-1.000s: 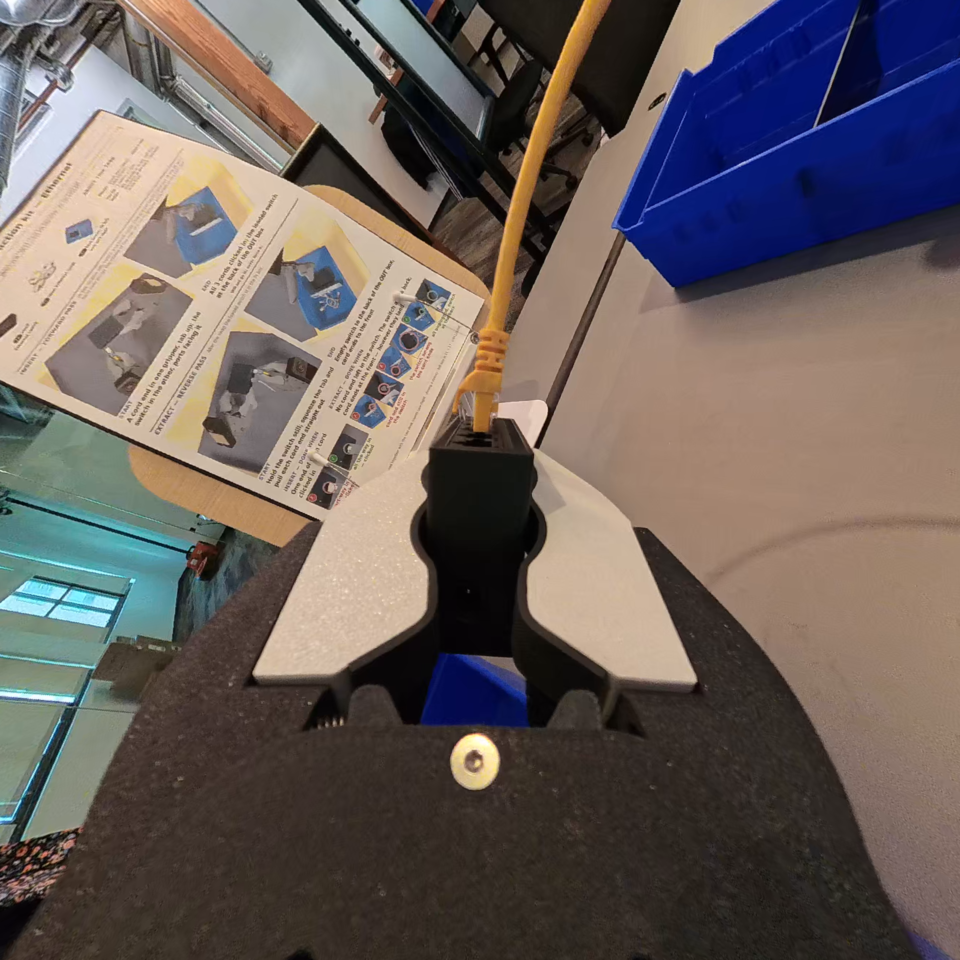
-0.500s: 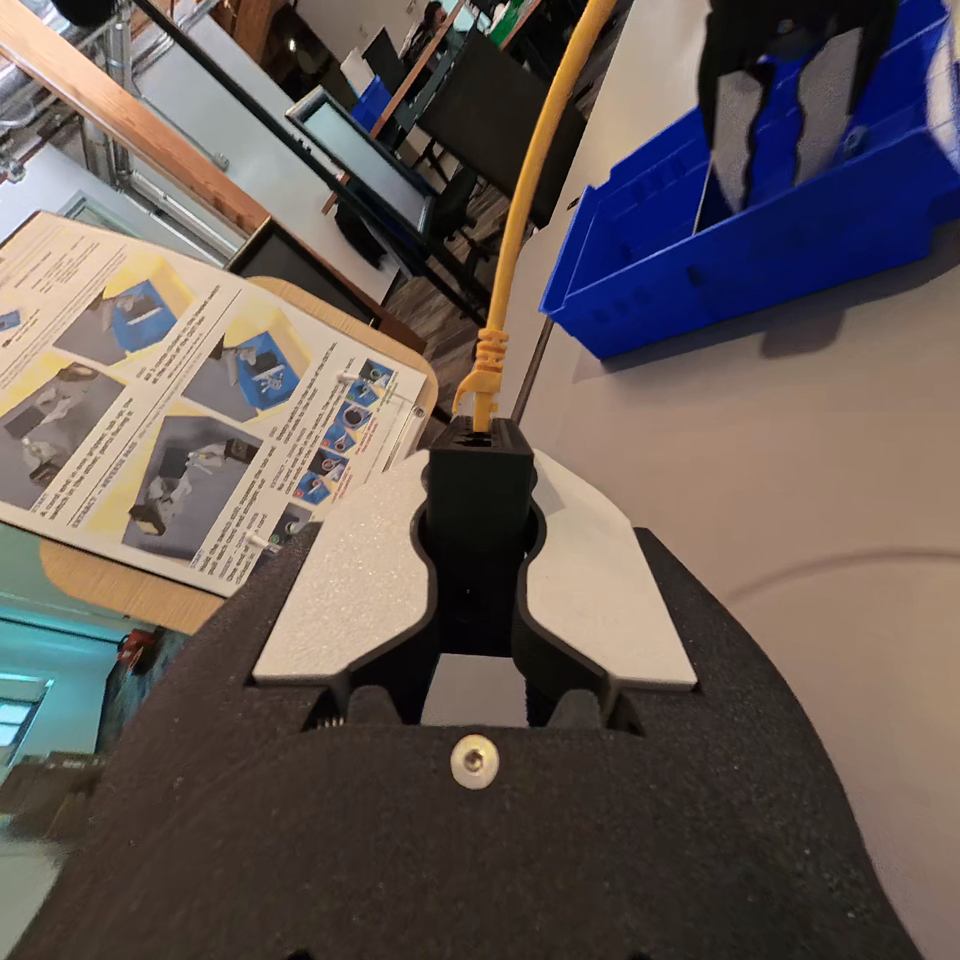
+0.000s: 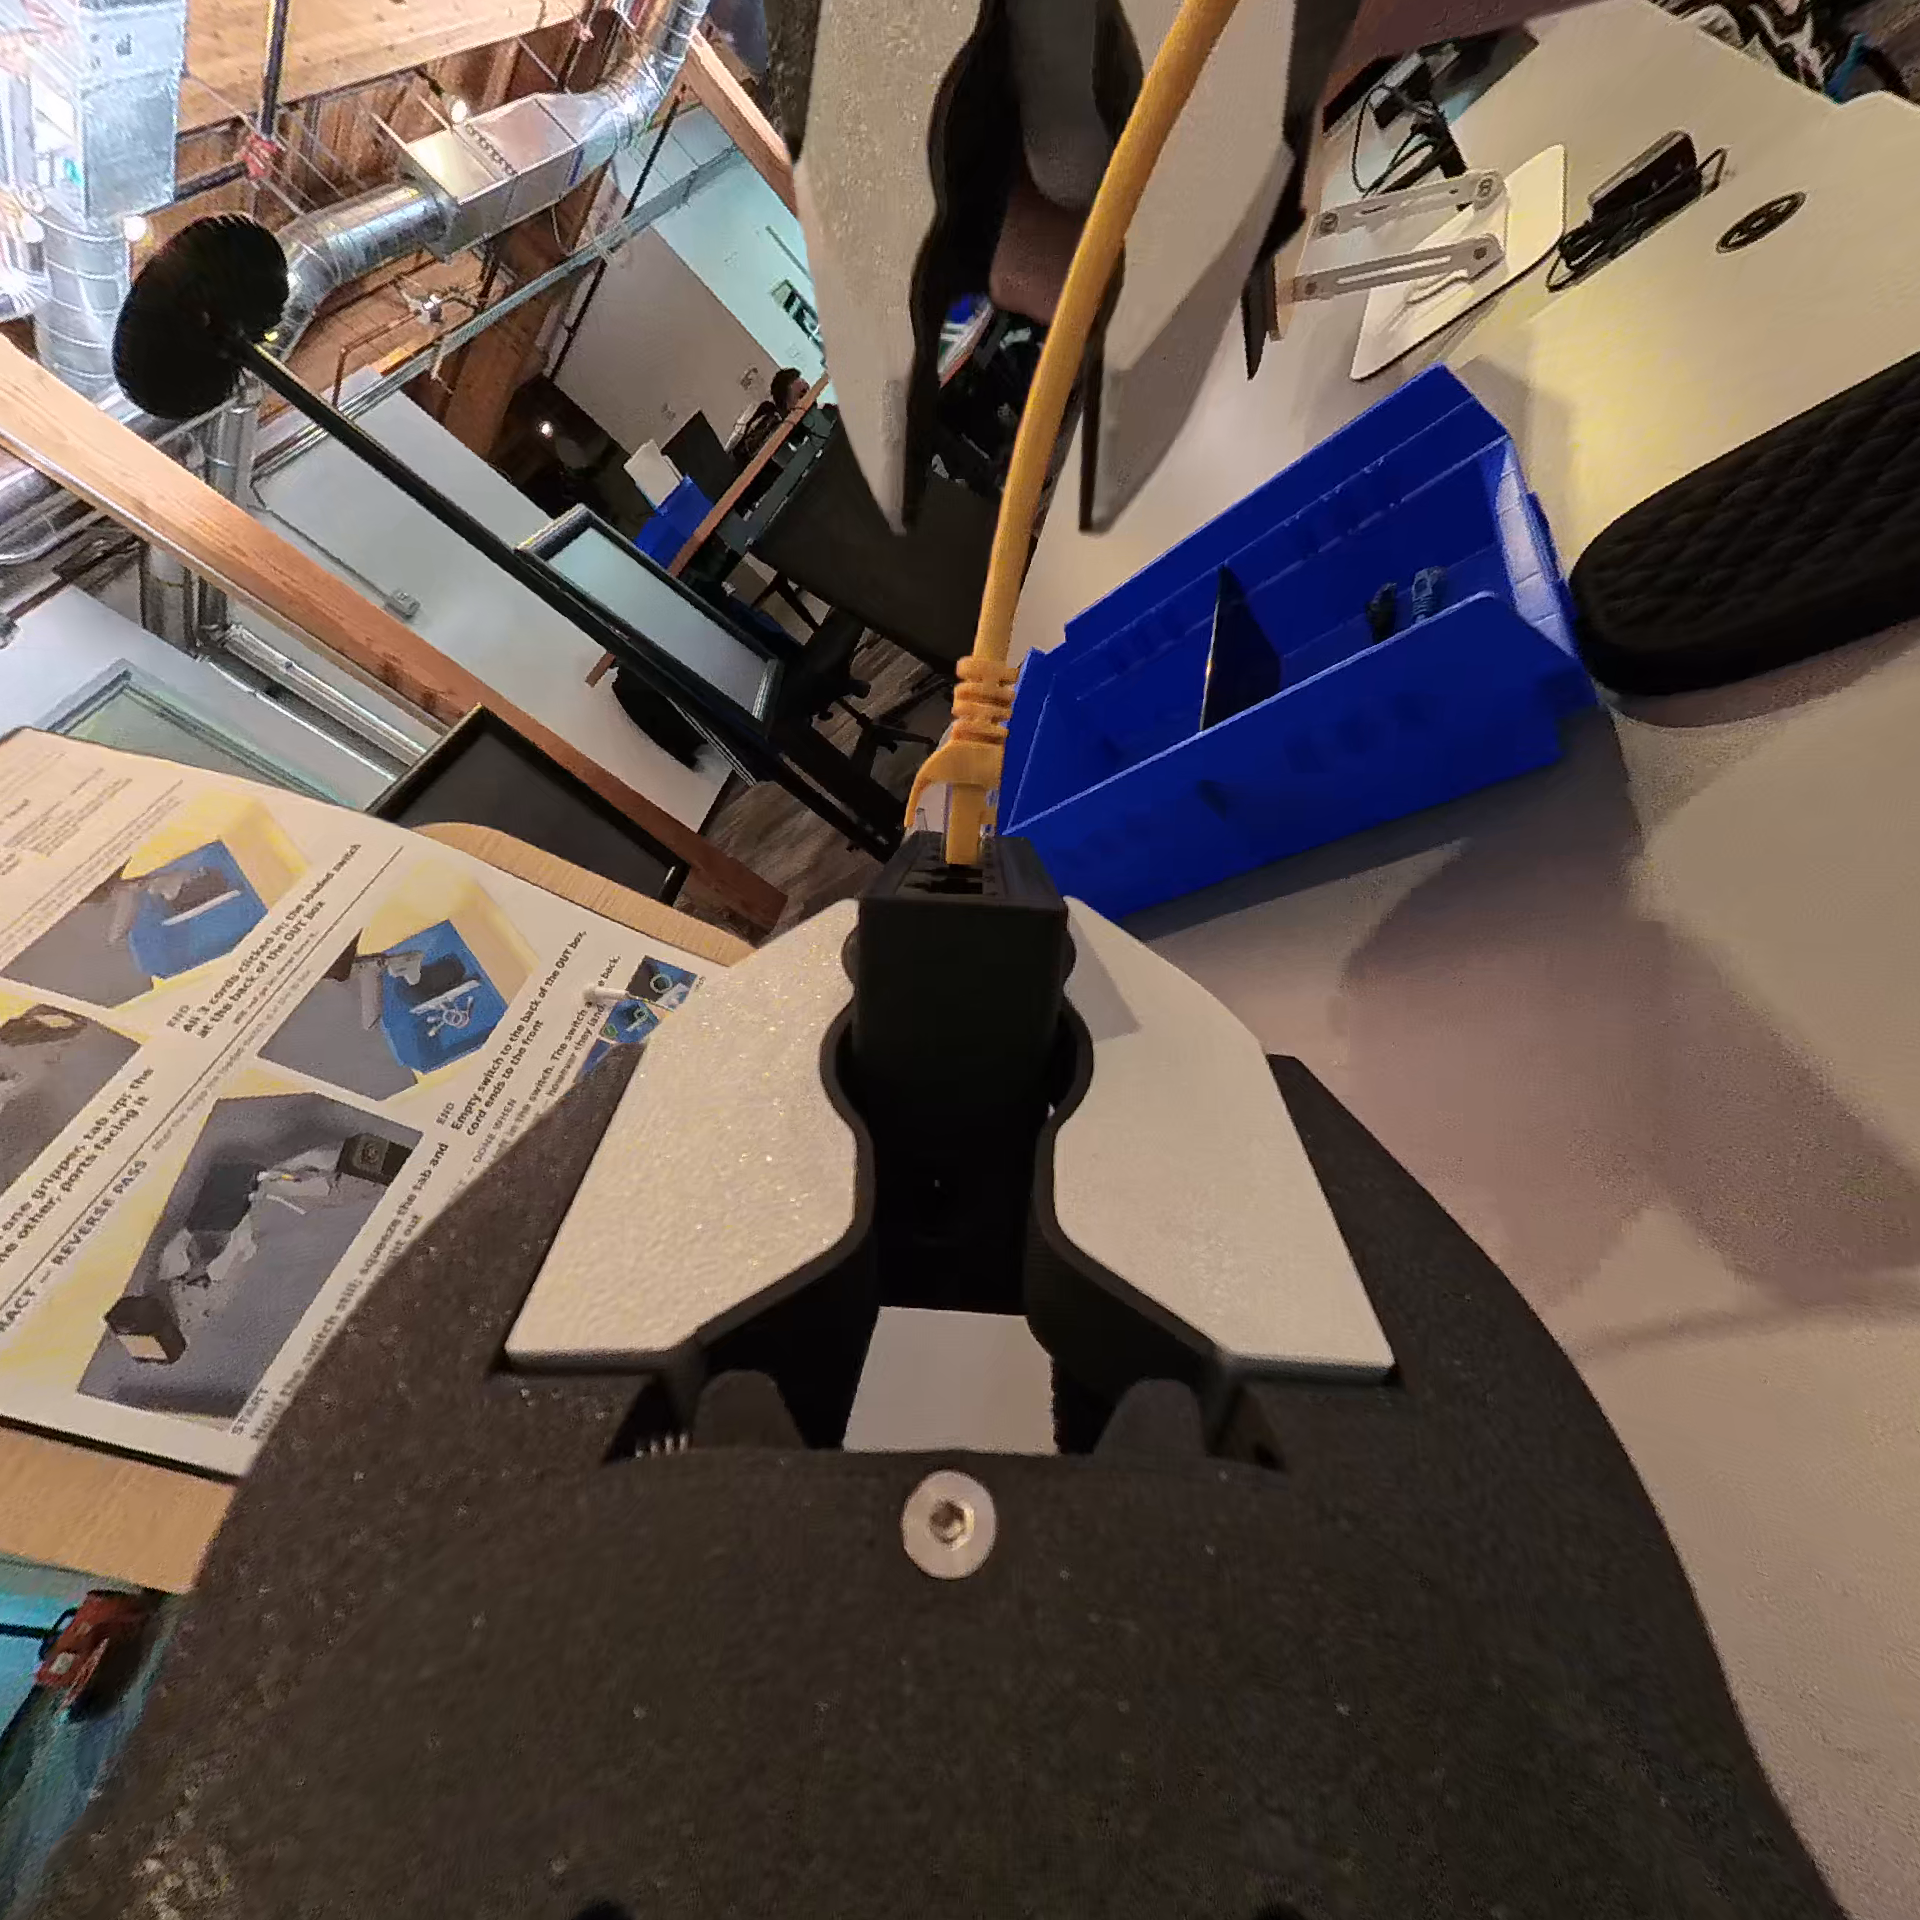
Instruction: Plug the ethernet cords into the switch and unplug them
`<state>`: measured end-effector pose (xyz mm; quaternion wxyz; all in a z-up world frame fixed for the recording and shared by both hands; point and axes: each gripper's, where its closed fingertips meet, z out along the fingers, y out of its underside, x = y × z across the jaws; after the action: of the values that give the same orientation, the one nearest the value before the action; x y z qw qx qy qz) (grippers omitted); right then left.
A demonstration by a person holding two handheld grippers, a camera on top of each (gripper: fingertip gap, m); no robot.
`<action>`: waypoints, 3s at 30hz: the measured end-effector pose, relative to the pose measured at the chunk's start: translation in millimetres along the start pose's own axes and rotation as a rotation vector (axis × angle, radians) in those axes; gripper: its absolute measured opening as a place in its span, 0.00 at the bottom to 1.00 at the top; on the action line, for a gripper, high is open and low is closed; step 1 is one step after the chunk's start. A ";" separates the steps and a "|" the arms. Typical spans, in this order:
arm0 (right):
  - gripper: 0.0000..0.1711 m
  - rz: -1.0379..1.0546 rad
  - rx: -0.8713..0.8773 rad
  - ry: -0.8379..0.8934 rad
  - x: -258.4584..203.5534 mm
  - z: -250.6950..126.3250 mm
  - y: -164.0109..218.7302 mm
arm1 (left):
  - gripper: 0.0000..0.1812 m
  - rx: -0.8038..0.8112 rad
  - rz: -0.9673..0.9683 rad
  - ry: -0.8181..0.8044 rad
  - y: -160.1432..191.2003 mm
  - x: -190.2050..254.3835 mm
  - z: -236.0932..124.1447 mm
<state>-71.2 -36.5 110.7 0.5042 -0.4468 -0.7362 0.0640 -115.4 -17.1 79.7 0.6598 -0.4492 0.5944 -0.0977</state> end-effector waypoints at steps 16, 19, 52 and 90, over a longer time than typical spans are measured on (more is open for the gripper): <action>0.16 -0.059 -0.039 -0.035 -8.8 34.7 -26.3 | 0.16 0.061 -0.010 -0.001 -15.6 3.3 0.3; 0.13 -0.064 -0.049 -0.025 -8.7 34.8 -27.4 | 0.16 0.072 -0.009 -0.003 -17.2 3.6 -0.3; 0.13 -0.098 -0.101 -0.029 -10.4 39.1 -35.0 | 0.16 0.107 0.009 0.008 -23.3 4.1 -5.6; 0.08 -0.128 -0.056 0.026 -5.1 35.3 -39.0 | 0.16 0.080 0.032 -0.003 -25.6 1.4 -8.4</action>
<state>-122.1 -50.8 111.3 0.5042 -0.4134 -0.7582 0.0053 -112.0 -36.8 97.8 0.6796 -0.4130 0.5962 -0.1100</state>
